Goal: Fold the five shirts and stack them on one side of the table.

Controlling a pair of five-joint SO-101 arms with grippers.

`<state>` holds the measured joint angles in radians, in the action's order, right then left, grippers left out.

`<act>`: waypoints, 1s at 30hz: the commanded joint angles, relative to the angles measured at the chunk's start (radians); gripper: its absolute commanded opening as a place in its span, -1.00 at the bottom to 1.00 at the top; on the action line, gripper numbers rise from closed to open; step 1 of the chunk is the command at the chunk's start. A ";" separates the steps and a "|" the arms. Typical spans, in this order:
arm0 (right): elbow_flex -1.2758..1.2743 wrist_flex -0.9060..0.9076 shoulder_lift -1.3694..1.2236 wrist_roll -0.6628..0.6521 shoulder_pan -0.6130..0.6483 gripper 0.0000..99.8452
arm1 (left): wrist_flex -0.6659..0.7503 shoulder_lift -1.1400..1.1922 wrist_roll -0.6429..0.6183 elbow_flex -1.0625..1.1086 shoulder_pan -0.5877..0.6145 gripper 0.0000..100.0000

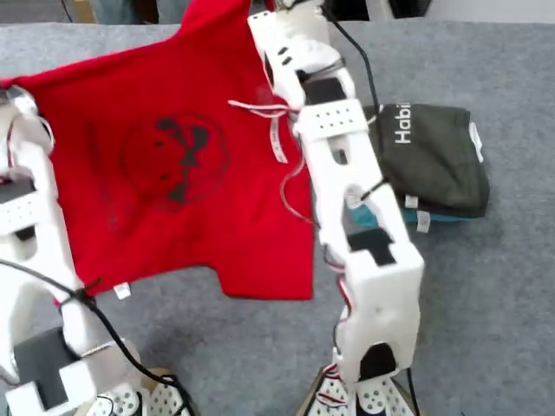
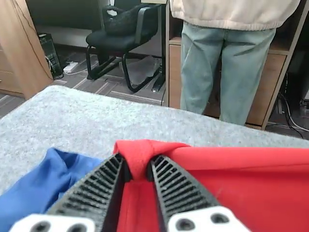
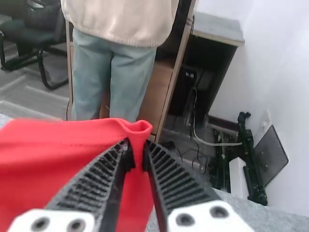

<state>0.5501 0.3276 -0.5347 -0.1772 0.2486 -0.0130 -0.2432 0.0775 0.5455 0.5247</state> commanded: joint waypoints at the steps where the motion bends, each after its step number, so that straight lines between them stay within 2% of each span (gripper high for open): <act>1: 0.300 0.150 -0.082 -0.003 -0.020 -0.97 | -0.040 0.014 0.015 -0.127 0.010 -0.94; 12: 0.797 0.641 -0.306 -0.014 -0.032 -0.97 | -0.324 0.014 0.015 -0.125 0.007 -0.94; 17: 0.978 0.925 -0.375 -0.152 0.006 -0.97 | -0.413 0.014 0.023 -0.110 0.019 -0.94; 21: 1.135 1.125 -0.452 -0.210 0.017 -0.97 | -0.422 0.014 0.120 -0.044 0.012 -0.94; 27: 1.125 1.384 -0.472 -0.262 0.012 -0.97 | -0.425 0.012 0.192 0.084 0.022 -0.94; 30: 1.124 1.441 -0.472 -0.255 0.017 -0.97 | -0.514 -0.020 0.293 0.107 0.019 -0.94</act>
<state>1.6303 1.7254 -1.0119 -0.4304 0.2562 -0.4580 -0.2217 0.2892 0.6513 0.5324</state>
